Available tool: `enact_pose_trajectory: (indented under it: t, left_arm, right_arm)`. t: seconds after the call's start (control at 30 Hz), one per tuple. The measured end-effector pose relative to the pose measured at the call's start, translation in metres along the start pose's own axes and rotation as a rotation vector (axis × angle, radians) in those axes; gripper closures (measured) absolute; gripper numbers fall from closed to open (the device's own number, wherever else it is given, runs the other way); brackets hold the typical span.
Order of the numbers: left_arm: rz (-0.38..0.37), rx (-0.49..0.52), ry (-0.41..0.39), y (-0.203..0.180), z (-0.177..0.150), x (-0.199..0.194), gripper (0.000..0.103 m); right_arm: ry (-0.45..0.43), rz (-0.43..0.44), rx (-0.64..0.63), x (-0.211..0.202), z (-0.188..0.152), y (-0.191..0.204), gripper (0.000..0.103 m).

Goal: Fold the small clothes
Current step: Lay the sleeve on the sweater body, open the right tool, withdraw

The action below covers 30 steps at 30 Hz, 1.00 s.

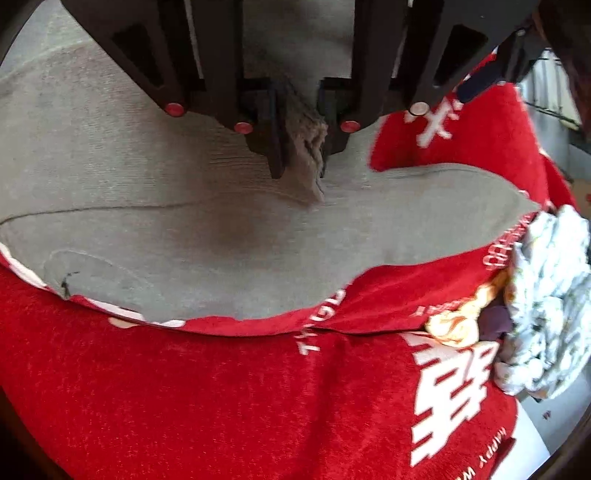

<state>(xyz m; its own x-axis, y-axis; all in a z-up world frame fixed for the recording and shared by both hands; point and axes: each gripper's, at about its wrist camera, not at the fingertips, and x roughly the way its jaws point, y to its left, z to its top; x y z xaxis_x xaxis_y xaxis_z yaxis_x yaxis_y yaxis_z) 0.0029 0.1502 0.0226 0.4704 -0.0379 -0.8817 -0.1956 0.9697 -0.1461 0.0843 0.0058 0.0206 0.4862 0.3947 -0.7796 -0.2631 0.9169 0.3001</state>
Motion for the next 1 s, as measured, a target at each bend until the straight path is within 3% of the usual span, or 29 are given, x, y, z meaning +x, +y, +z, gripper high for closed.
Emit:
enact_pose_trajectory:
  t: [0.03, 0.1, 0.13, 0.3, 0.5, 0.67, 0.87, 1.0]
  left_arm:
    - [-0.002, -0.003, -0.001, 0.001, 0.000, -0.001, 0.000]
    - [-0.002, -0.011, -0.004, 0.001, 0.001, -0.004, 0.000]
    - [-0.003, -0.012, -0.006, 0.000, 0.001, -0.006, 0.000]
    - [-0.028, 0.011, -0.018, -0.018, 0.004, -0.015, 0.000]
    - [-0.081, 0.116, -0.023, -0.071, 0.010, -0.017, 0.000]
    - [-0.087, 0.237, -0.001, -0.130, 0.005, 0.001, 0.000]
    - [-0.027, 0.292, 0.037, -0.159, 0.000, 0.030, 0.000]
    - [0.005, 0.338, 0.009, -0.161, -0.003, 0.033, 0.000]
  right_arm:
    - [-0.008, 0.026, 0.005, -0.005, 0.000, 0.000, 0.073]
    - [-0.037, 0.054, 0.010, -0.018, 0.001, 0.000, 0.046]
    - [-0.061, 0.058, 0.004, -0.028, 0.001, 0.001, 0.044]
    - [-0.154, 0.044, -0.018, -0.080, -0.009, -0.021, 0.042]
    - [-0.182, -0.194, 0.105, -0.115, -0.029, -0.122, 0.040]
    - [-0.168, -0.307, 0.244, -0.125, -0.047, -0.193, 0.040]
    - [-0.159, -0.319, 0.302, -0.126, -0.066, -0.235, 0.040]
    - [-0.185, -0.288, 0.306, -0.133, -0.069, -0.244, 0.040]
